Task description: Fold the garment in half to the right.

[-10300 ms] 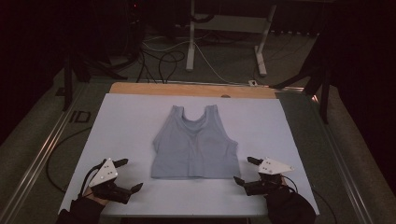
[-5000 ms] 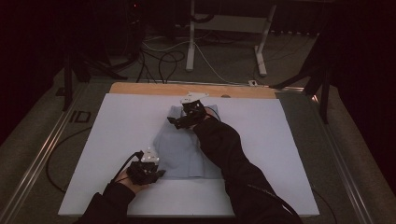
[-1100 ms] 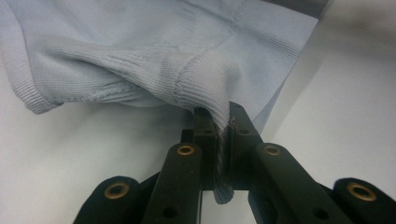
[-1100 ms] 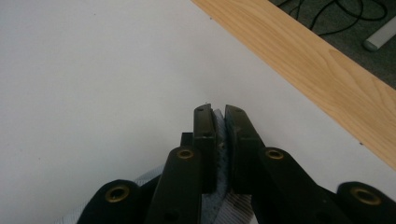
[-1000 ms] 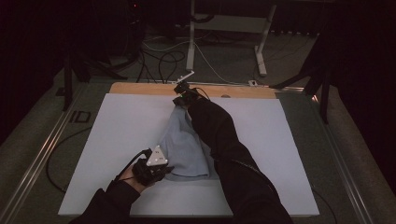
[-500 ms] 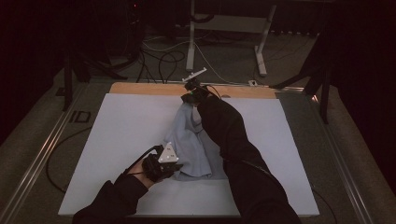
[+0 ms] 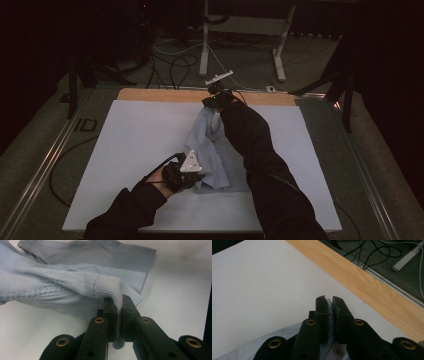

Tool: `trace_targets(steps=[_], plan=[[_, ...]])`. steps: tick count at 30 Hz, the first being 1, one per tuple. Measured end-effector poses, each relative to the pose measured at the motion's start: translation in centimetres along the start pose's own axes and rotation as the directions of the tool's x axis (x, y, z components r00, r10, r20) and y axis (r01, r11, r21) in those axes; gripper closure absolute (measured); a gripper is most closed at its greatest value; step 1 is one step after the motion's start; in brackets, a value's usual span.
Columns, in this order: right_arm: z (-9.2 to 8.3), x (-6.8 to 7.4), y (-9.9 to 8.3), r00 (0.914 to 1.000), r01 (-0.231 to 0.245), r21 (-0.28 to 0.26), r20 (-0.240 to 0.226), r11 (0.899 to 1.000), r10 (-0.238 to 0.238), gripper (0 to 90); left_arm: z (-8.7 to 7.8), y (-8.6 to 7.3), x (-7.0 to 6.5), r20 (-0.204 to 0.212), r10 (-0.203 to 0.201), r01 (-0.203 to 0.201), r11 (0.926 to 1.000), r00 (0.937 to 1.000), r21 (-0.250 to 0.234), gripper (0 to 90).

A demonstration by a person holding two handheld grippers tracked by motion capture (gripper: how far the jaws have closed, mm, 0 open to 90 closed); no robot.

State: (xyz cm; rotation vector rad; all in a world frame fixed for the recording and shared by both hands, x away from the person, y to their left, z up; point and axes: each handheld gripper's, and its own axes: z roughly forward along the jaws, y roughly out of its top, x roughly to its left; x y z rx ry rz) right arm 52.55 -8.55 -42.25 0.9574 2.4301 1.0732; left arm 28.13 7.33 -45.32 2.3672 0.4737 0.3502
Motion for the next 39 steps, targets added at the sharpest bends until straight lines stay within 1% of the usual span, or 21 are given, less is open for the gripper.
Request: trace_targets(steps=[5, 9, 12, 15, 17, 19, 20, 21, 23, 24, 29, 32, 36, 39], plan=[[-0.9, -0.7, -0.3, 0.9999, -0.010, -0.013, 0.001, 1.000, 0.010, 84.5, 0.2, 0.8, -0.2, 0.005, 0.028, -0.028, 0.9996, 0.9996, -0.001, 86.6], [-1.7, -1.2, -0.5, 0.9998, -0.017, -0.021, 0.007, 1.000, 0.018, 84.5, 0.4, 1.4, -0.3, 0.025, 0.057, -0.056, 0.9983, 0.9981, -0.015, 86.6], [-2.2, -1.8, -0.8, 0.9996, -0.025, -0.025, 0.009, 0.999, 0.026, 84.5, 0.7, 1.7, -0.4, 0.037, 0.067, -0.066, 0.9975, 0.9971, -0.026, 86.5], [-2.6, -2.2, -1.2, 0.9997, -0.025, -0.029, 0.004, 0.999, 0.025, 84.5, 1.0, 2.1, -0.5, 0.050, 0.092, -0.090, 0.9953, 0.9945, -0.036, 86.5], [-2.8, -2.6, -1.5, 0.9994, -0.034, -0.036, 0.004, 0.999, 0.034, 84.5, 1.3, 2.4, -0.4, 0.066, 0.098, -0.095, 0.9943, 0.9930, -0.048, 86.4], [-3.0, -3.1, -1.7, 0.9989, -0.045, -0.044, -0.011, 0.998, 0.045, 84.5, 1.6, 2.6, -0.3, 0.075, 0.118, -0.114, 0.9916, 0.9902, -0.062, 86.4], [-3.1, -3.3, -1.9, 0.9986, -0.051, -0.047, -0.014, 0.998, 0.051, 84.5, 1.8, 2.7, -0.3, 0.085, 0.124, -0.119, 0.9911, 0.9886, -0.060, 86.4], [-3.1, -3.5, -2.0, 0.9985, -0.054, -0.045, -0.015, 0.998, 0.053, 84.5, 1.9, 2.8, -0.3, 0.088, 0.140, -0.134, 0.9889, 0.9863, -0.063, 86.4], [-3.2, -3.7, -2.2, 0.9987, -0.049, -0.041, -0.016, 0.998, 0.049, 84.5, 2.3, 3.0, -0.4, 0.101, 0.150, -0.144, 0.9873, 0.9835, -0.066, 86.4], [-3.2, -3.8, -2.3, 0.9987, -0.049, -0.039, -0.015, 0.998, 0.048, 84.5, 2.4, 3.1, -0.5, 0.101, 0.165, -0.158, 0.9849, 0.9812, -0.071, 86.4], [-3.6, -4.3, -2.7, 0.9985, -0.053, -0.036, -0.013, 0.998, 0.053, 84.4, 3.0, 3.8, -0.6, 0.118, 0.193, -0.186, 0.9800, 0.9740, -0.071, 86.4], [-3.8, -4.7, -3.0, 0.9988, -0.047, -0.042, -0.017, 0.998, 0.046, 84.4, 3.5, 4.1, -0.8, 0.124, 0.201, -0.194, 0.9788, 0.9717, -0.064, 86.4], [-3.8, -5.0, -3.3, 0.9980, -0.056, -0.041, -0.030, 0.998, 0.055, 84.4, 4.3, 4.7, -1.1, 0.130, 0.225, -0.220, 0.9740, 0.9656, -0.054, 86.4], [-3.7, -5.2, -3.5, 0.9978, -0.055, -0.046, -0.039, 0.997, 0.053, 84.3, 5.0, 5.1, -1.3, 0.136, 0.227, -0.222, 0.9736, 0.9643, -0.055, 86.4]])
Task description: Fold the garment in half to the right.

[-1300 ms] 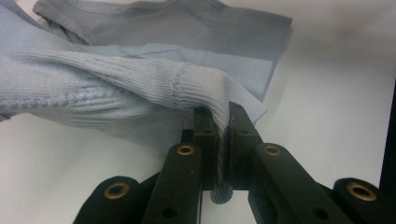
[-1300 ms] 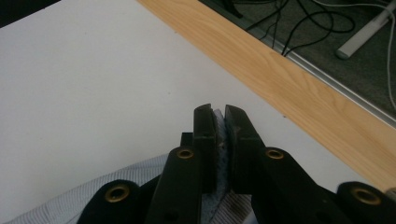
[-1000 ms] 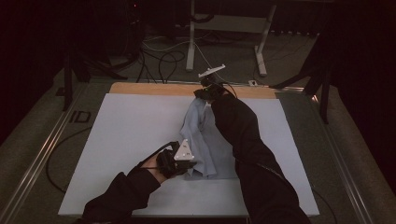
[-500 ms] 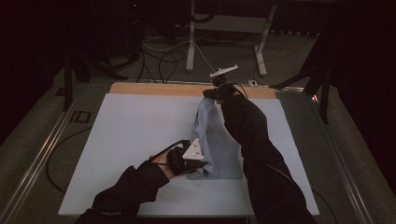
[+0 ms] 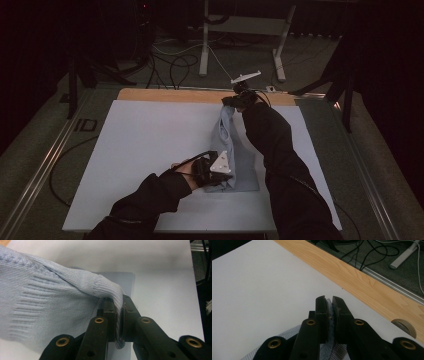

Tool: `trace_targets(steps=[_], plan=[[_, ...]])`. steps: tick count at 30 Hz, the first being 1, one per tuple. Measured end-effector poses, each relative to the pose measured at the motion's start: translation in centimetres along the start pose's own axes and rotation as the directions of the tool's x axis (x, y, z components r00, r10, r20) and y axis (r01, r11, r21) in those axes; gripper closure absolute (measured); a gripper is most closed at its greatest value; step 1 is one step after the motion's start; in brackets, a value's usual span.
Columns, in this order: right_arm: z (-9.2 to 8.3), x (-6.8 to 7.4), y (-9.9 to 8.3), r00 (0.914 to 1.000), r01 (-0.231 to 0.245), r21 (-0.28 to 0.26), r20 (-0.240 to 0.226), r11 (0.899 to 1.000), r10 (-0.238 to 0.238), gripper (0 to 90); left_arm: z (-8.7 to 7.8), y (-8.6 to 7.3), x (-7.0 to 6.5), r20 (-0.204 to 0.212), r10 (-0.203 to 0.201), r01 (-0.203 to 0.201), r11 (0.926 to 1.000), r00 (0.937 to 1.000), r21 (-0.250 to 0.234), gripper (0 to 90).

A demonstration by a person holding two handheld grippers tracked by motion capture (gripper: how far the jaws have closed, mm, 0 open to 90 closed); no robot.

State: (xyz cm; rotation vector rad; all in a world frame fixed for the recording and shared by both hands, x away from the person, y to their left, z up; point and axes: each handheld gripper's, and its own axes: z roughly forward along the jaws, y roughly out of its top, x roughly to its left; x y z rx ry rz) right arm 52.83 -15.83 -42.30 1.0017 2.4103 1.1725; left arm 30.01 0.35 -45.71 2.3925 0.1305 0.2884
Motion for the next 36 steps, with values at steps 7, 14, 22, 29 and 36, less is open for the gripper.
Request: trace_targets(steps=[7, 14, 22, 29, 36], plan=[[0.7, -0.5, -0.6, 0.9996, 0.003, 0.015, -0.028, 1.000, -0.002, 84.1, 1.6, 0.6, 0.0, 0.016, 0.007, -0.007, 0.9998, 0.9999, 0.021, 86.2], [1.1, -1.1, -1.3, 0.9968, 0.003, 0.000, -0.079, 1.000, -0.003, 83.7, 3.3, 1.0, 0.0, 0.045, 0.010, -0.011, 0.9996, 0.9990, 0.026, 85.9], [1.6, -1.9, -2.2, 0.9965, 0.004, -0.010, -0.083, 1.000, -0.005, 82.3, 5.3, 1.5, 0.5, 0.069, -0.001, -0.003, 0.9990, 0.9976, 0.044, 85.6], [0.7, -2.7, -2.3, 0.9976, -0.025, -0.054, -0.065, 0.998, 0.022, 57.8, 6.6, 1.7, 0.7, 0.093, -0.008, 0.002, 0.9980, 0.9957, 0.063, 84.8], [-0.6, -3.3, -2.6, 0.9950, -0.062, -0.077, -0.083, 0.995, 0.056, 13.4, 6.7, 2.0, 0.1, 0.127, 0.004, -0.010, 0.9988, 0.9919, 0.048, 63.6]])
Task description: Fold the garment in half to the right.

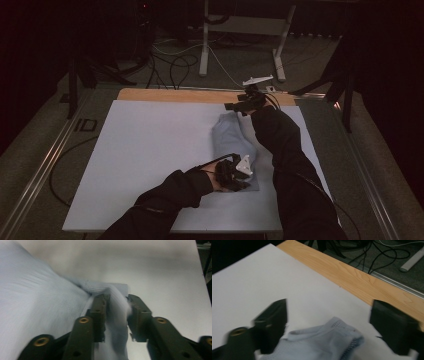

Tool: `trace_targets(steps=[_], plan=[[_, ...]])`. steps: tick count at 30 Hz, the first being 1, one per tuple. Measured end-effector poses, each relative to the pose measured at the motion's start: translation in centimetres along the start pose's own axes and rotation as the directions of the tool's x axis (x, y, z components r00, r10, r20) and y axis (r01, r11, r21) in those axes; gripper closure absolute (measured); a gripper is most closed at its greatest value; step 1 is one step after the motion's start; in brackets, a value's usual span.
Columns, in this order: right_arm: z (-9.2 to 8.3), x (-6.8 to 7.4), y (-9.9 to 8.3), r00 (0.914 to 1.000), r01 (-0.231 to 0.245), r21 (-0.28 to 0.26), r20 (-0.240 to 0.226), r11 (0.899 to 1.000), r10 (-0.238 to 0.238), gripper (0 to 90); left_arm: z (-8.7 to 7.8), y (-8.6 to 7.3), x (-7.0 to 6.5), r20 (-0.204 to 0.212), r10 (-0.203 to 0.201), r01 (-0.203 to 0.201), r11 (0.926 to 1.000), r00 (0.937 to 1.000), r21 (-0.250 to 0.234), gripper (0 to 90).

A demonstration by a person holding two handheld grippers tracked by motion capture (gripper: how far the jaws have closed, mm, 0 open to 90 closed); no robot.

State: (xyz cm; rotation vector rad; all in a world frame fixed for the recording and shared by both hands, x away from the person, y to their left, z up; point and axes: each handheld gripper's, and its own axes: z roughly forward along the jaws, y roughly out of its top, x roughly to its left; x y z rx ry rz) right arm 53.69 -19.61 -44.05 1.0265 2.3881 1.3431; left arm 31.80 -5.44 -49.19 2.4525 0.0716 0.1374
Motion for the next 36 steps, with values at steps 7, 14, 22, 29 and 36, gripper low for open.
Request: trace_targets(steps=[7, 14, 22, 29, 36], plan=[[-1.4, -0.1, -0.5, 0.9997, 0.014, -0.018, 0.020, 1.000, -0.013, 9.3, -0.8, 0.1, -0.1, 0.015, -0.004, 0.004, 0.9999, 0.9999, -0.011, 52.5], [-1.8, 0.4, -1.0, 0.9991, 0.043, -0.005, -0.001, 0.999, -0.043, 9.3, -1.9, 0.1, -0.2, 0.020, 0.007, -0.007, 0.9996, 0.9998, -0.027, 49.8], [-2.0, 1.3, -1.7, 0.9969, 0.078, -0.006, -0.008, 0.997, -0.078, 9.4, -3.5, -0.2, -0.3, 0.017, 0.016, -0.015, 0.9991, 0.9997, -0.039, 47.3], [-2.8, 1.8, -2.1, 0.9965, 0.083, -0.023, -0.008, 0.996, -0.083, 9.5, -5.1, -0.8, -0.3, 0.013, 0.020, -0.019, 0.9988, 0.9997, -0.045, 42.5], [-3.6, 3.0, -2.4, 0.9960, 0.088, -0.026, -0.013, 0.996, -0.088, 9.4, -7.1, -2.1, -0.1, 0.022, 0.005, -0.004, 0.9988, 0.9997, -0.049, 31.4]])
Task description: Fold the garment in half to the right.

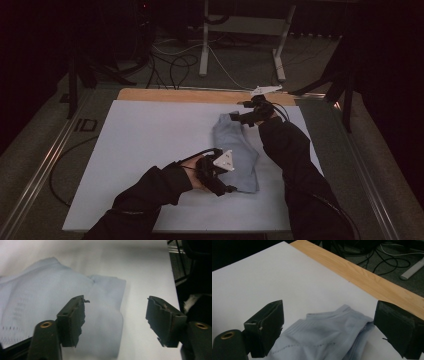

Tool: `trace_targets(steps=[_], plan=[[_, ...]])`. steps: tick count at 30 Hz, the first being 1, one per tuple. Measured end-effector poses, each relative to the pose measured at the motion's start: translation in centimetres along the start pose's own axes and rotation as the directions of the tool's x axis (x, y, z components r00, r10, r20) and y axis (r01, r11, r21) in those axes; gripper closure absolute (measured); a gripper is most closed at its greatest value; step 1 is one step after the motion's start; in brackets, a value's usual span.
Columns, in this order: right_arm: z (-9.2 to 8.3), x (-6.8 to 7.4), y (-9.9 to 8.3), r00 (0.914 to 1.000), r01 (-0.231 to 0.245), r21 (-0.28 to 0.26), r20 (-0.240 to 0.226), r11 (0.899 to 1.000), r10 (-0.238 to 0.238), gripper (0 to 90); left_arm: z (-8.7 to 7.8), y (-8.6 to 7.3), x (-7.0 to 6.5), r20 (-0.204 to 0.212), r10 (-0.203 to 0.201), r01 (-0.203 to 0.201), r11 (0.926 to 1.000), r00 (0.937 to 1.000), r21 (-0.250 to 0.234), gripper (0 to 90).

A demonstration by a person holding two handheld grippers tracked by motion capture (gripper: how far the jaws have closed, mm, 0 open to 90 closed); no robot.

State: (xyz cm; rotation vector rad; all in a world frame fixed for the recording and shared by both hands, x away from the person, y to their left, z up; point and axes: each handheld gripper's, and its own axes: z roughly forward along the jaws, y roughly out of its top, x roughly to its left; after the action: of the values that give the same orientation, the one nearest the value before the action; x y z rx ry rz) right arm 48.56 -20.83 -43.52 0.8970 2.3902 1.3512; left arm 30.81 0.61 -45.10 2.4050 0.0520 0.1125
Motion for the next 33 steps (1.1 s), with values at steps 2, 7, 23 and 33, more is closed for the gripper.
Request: trace_targets(steps=[2, 7, 23, 33], plan=[[-0.2, 0.3, -0.1, 1.0000, 0.003, 0.000, -0.002, 1.000, -0.003, 9.4, -0.5, -0.5, -0.1, 0.006, -0.012, 0.012, 0.9999, 0.9999, -0.004, 29.5], [-0.7, 0.8, -0.7, 1.0000, 0.003, -0.017, -0.009, 1.000, -0.004, 9.4, -2.1, -1.8, -0.1, 0.026, -0.012, 0.012, 0.9999, 0.9996, -0.004, 14.9], [-1.5, 0.9, -2.3, 0.9999, 0.006, -0.013, -0.008, 1.000, -0.007, 9.5, -4.9, -7.5, -0.4, -0.038, -0.106, 0.105, 0.9942, 0.9936, -0.023, 0.5], [-0.3, 0.1, -2.9, 0.9996, -0.028, 0.016, 0.002, 0.999, 0.028, 9.4, -6.8, -12.2, -1.4, -0.102, -0.207, 0.204, 0.9781, 0.9731, -0.043, 0.5]])
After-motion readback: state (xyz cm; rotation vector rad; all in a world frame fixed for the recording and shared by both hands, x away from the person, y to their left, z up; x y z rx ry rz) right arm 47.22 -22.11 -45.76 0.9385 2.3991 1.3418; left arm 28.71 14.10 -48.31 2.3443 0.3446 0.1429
